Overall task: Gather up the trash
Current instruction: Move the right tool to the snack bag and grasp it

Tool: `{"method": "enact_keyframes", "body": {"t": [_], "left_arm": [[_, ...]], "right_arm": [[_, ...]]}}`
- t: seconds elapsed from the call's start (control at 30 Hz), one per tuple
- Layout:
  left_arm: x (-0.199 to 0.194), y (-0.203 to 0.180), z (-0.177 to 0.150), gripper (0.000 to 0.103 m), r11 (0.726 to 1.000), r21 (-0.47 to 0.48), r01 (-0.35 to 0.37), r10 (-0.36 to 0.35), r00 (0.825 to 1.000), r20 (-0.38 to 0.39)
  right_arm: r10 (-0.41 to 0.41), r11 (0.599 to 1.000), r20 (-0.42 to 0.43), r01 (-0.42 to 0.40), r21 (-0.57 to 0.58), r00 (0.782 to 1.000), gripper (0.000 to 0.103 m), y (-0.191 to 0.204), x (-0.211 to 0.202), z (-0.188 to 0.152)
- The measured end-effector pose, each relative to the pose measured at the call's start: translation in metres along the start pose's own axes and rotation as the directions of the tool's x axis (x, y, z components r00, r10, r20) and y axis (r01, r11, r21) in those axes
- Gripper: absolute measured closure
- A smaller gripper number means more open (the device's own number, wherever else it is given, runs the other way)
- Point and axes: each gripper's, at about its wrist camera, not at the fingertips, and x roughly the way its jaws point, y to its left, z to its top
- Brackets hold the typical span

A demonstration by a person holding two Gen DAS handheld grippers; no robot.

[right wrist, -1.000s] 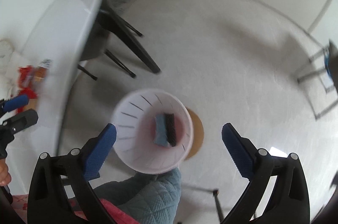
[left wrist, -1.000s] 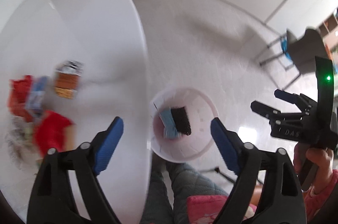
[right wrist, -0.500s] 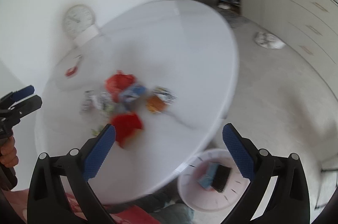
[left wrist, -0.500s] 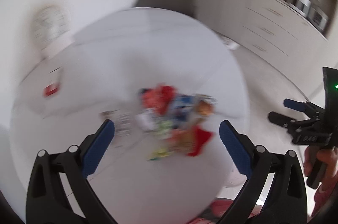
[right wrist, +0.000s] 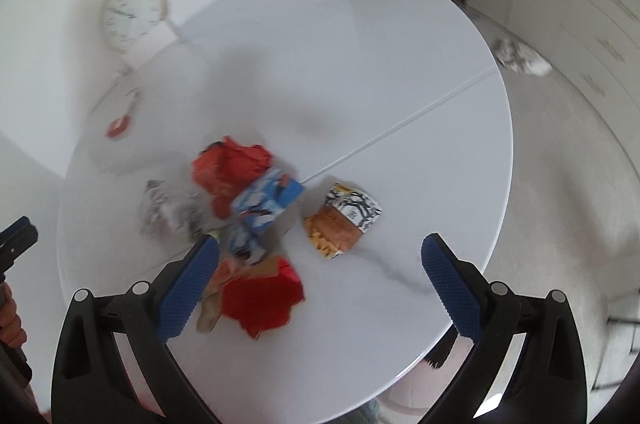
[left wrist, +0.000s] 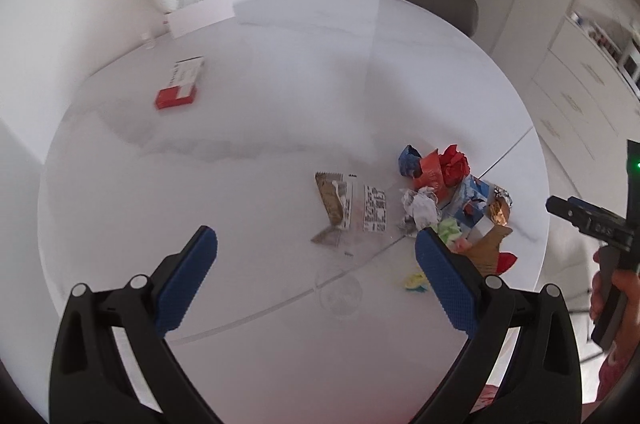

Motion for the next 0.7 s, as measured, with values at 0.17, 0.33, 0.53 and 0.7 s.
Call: {"method": "enact_keyframes", "body": {"t": [0.17,0.33,0.53,0.7], "left_arm": [[0.029,-0.005,0.031,0.008,0.989,0.117,0.087,-0.083,0.996,-0.040],[0.064,-0.028,0.056,0.008,0.949,0.258,0.179,-0.164,0.983,-0.079],[0.091,-0.063,0.071,0.008,0.889,0.383,0.253,-0.228,0.967,-0.109],[0.106,-0.092,0.078,0.008,0.845,0.443,0.301,-0.271,0.954,-0.133]], "right_arm": [[-0.044,0.998,-0.030,0.046,0.044,0.999,0.003,-0.004,0.026,0.005],[-0.111,0.993,-0.054,0.113,0.038,0.992,0.009,-0.008,0.053,0.004],[-0.157,0.982,-0.108,0.166,0.086,0.982,0.022,-0.013,0.083,0.009],[-0.176,0.972,-0.157,0.196,0.126,0.972,0.023,-0.012,0.096,0.006]]}}
